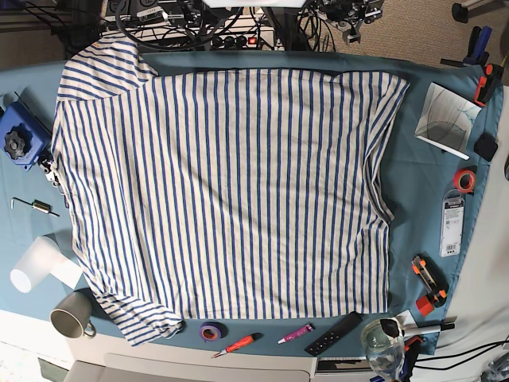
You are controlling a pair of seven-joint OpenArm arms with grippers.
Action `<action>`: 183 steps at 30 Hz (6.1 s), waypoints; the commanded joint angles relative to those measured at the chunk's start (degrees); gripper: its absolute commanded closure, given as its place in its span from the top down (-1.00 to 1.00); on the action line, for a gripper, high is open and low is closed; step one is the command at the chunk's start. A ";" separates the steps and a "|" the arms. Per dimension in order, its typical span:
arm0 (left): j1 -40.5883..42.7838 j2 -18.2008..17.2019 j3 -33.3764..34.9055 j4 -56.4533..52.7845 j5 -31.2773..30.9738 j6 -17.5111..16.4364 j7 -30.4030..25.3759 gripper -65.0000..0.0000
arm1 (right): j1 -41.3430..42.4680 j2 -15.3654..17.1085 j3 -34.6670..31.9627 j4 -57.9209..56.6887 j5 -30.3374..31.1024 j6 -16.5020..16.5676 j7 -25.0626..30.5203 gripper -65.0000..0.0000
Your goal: Fold the T-shirt properly
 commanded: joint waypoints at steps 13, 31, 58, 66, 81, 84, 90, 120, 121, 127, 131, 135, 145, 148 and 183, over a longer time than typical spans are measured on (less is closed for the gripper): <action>0.46 -0.26 -0.04 0.28 0.00 -0.48 0.26 -1.00 | -0.15 0.17 -0.15 0.57 0.33 0.31 -3.98 -0.49; 3.96 -7.52 -0.04 1.20 -3.58 -0.70 1.95 -1.00 | -1.95 4.42 -0.15 1.49 0.31 0.31 -5.51 -0.49; 39.89 -10.05 -0.09 50.86 -14.21 -8.20 8.44 -1.00 | -38.34 12.72 -0.11 51.19 0.35 0.28 -14.01 -0.49; 47.54 -10.05 -0.09 66.31 -18.73 -10.32 15.47 -1.00 | -46.97 12.70 3.63 66.31 0.33 -3.19 -17.94 -0.49; 53.16 -10.03 -0.11 87.47 -19.30 -11.13 20.72 -1.00 | -52.24 12.72 22.10 101.04 9.11 -3.17 -29.11 -0.49; 53.16 -10.03 -0.11 93.57 -19.30 -10.86 25.49 -1.00 | -52.22 12.74 23.28 105.39 9.11 -3.17 -29.66 -0.49; 53.16 -10.03 -0.11 106.77 -19.32 -10.91 30.67 -1.00 | -52.22 12.72 23.39 108.24 9.07 -3.17 -29.73 -0.49; 41.59 -10.19 -0.09 112.89 -13.44 -11.98 15.13 -1.00 | -43.80 12.39 23.39 108.24 1.14 -3.32 -28.28 -0.49; 41.00 -10.19 -0.09 112.89 -13.42 -11.98 15.15 -1.00 | -43.30 12.39 23.39 108.24 1.14 -3.34 -28.26 -0.49; 38.29 -10.19 -0.09 112.89 -13.40 -12.00 14.47 -0.64 | -40.44 12.39 23.39 108.24 -2.23 -3.32 -28.20 -0.49; 37.16 -10.21 -0.09 112.89 -13.42 -12.02 13.66 -0.47 | -39.19 12.39 23.39 108.24 -5.77 -3.32 -27.43 -0.49; 36.59 -10.19 -0.09 112.89 -13.44 -12.09 13.70 -0.47 | -39.21 12.37 23.39 108.24 -6.82 -3.32 -26.43 -0.24; 36.44 -10.19 -0.09 112.89 -13.44 -12.22 13.70 -0.47 | -35.98 12.39 24.41 108.24 -10.43 -8.87 -29.68 -0.09; 36.46 -10.19 -0.09 112.89 -13.42 -12.22 13.73 -0.47 | -33.07 12.39 27.69 106.81 -9.92 -9.29 -29.49 -0.09; 36.44 -10.16 -0.09 112.89 -13.51 -12.22 13.86 -0.47 | -24.92 14.80 56.28 77.64 45.44 19.65 -46.66 -0.10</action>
